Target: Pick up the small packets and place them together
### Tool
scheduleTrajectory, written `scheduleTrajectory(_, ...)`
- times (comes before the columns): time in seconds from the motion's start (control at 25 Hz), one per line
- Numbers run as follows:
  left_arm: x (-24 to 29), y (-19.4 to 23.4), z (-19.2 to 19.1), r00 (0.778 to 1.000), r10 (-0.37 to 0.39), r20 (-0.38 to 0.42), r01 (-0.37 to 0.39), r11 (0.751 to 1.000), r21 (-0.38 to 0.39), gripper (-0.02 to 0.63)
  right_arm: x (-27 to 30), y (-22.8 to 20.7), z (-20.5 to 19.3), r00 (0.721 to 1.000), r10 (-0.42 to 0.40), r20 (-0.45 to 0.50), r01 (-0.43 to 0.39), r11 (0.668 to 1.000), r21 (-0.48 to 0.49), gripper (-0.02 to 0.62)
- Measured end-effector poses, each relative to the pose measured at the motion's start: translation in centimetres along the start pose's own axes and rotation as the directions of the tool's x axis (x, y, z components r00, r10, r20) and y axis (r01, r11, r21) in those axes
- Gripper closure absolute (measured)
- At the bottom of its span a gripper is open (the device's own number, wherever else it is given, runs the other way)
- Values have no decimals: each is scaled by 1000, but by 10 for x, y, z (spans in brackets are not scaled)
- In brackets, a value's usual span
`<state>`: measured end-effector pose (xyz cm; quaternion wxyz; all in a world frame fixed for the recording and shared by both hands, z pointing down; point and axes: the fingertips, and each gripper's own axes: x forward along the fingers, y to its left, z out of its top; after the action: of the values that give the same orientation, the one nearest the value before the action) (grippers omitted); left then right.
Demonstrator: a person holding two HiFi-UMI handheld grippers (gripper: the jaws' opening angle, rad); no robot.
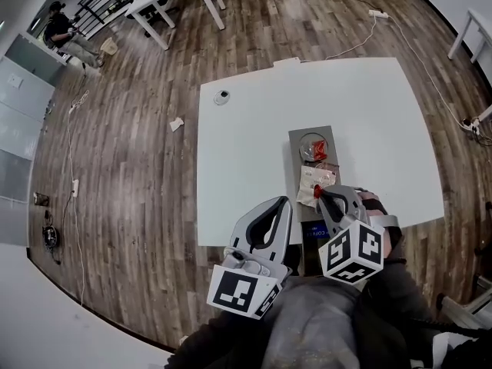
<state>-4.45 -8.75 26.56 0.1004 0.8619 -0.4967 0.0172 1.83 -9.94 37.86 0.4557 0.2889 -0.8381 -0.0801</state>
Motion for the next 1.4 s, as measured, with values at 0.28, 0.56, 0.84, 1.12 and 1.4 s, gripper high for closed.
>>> scheduleTrajectory(0.28,24,40,-14,998,28,-54,-30,999,-43,603,42,-32,-3,999,12,-47,-11,999,35,564)
scheduleTrajectory(0.56,41,57,-37,995,29,-97,-39,994,-98,603,67,-30,-13,995,66,-70,-60,995,84,537)
scheduleTrajectory(0.84,44,54,-39,995,20,-95,-31,994,-109,603,65,-30,-12,997,69,-46,-64,993,98,449)
scheduleTrajectory(1.12,28,43,-31,997,33,-65,-39,995,-89,603,49,-23,-9,999,37,-32,-35,997,65,449)
scheduleTrajectory(1.4,-4,19,-31,999,35,-35,-38,995,-92,603,22,2,-15,999,17,-37,-16,999,38,449)
